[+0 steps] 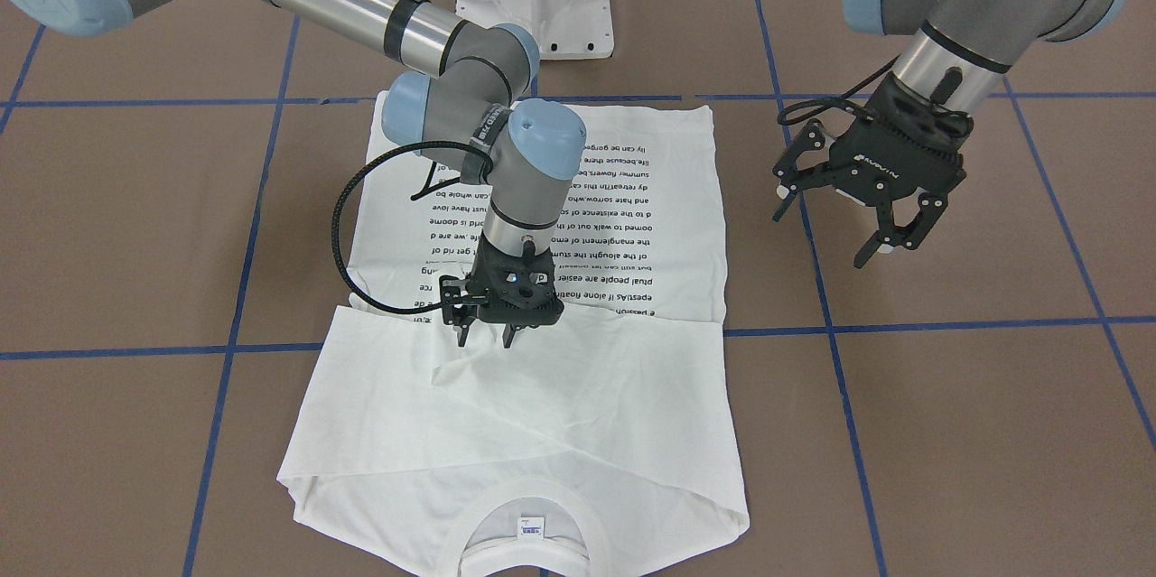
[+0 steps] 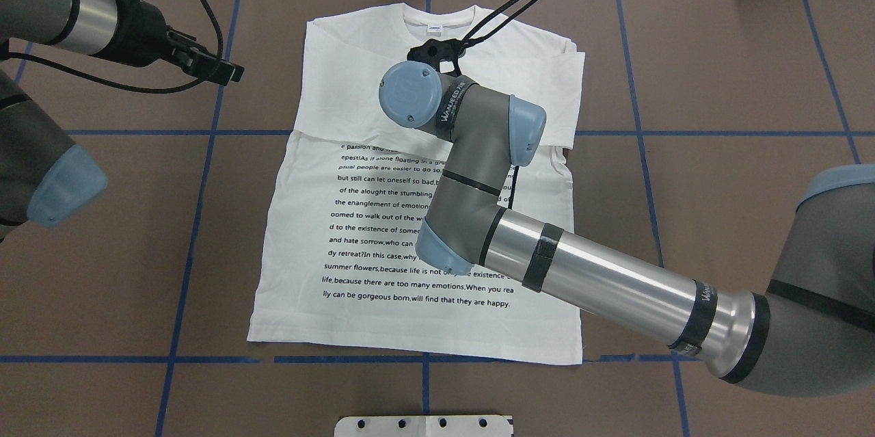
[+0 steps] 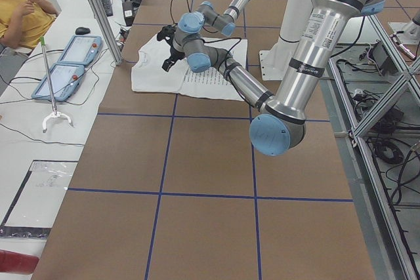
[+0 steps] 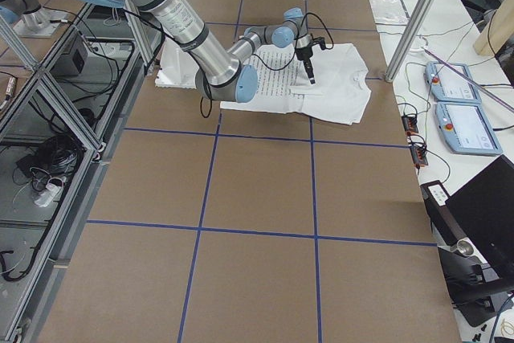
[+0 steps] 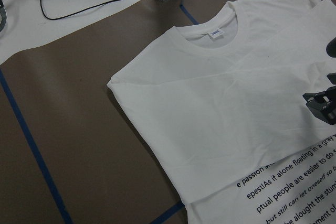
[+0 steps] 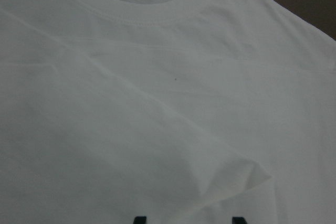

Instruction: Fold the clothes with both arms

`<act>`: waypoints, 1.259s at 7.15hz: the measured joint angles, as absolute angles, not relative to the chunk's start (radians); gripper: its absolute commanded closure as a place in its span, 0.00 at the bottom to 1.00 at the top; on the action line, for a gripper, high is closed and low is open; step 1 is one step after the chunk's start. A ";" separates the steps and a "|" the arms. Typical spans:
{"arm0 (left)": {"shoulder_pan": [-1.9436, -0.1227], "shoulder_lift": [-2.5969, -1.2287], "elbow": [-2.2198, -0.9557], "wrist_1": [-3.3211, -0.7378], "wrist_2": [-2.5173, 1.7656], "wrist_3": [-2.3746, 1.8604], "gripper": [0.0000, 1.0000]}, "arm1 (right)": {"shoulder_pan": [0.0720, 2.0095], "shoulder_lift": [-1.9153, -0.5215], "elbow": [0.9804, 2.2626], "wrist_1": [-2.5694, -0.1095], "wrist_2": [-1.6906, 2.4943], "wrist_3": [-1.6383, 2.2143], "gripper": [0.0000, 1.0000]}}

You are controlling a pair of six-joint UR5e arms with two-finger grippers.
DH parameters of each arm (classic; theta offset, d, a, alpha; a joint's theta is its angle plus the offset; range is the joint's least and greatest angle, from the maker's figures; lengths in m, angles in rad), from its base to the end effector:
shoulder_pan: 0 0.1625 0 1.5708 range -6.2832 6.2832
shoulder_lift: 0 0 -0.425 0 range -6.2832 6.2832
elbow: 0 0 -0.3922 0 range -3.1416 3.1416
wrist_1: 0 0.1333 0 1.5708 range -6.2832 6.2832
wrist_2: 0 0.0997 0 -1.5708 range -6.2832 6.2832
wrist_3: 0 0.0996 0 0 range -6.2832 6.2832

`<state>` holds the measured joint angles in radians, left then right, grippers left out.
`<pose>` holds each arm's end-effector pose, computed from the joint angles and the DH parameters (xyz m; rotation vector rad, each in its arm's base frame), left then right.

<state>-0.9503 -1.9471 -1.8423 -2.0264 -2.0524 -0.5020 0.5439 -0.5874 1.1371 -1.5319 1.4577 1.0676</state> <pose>0.2737 -0.5329 0.2719 0.6879 0.9436 0.3702 -0.6321 -0.5511 0.2201 0.3891 -0.4544 0.0728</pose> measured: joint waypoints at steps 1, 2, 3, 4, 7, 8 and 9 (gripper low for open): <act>-0.950 -1.947 -1.842 -2.026 -2.052 -0.502 0.00 | 0.541 -0.587 1.136 -1.532 1.457 1.068 0.53; -0.950 -1.947 -1.842 -2.026 -2.052 -0.502 0.00 | 0.541 -0.587 1.133 -1.532 1.457 1.067 0.53; -0.950 -1.947 -1.842 -2.026 -2.052 -0.502 0.00 | 0.540 -0.588 1.129 -1.532 1.457 1.067 0.53; -0.950 -1.947 -1.842 -2.026 -2.052 -0.502 0.00 | 0.539 -0.588 1.127 -1.532 1.457 1.067 0.53; -0.949 -1.947 -1.842 -2.026 -2.051 -0.502 0.00 | 0.536 -0.589 1.126 -1.532 1.457 1.068 1.00; -0.949 -1.947 -1.842 -2.026 -2.052 -0.502 0.00 | 0.536 -0.590 1.126 -1.533 1.457 1.069 1.00; -0.948 -1.947 -1.842 -2.026 -2.052 -0.502 0.00 | 0.536 -0.592 1.126 -1.533 1.457 1.071 1.00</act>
<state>-0.9483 -1.9468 -1.8423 -2.0264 -2.0523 -0.5023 0.5358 -0.5922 1.1260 -1.5334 1.4573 1.0711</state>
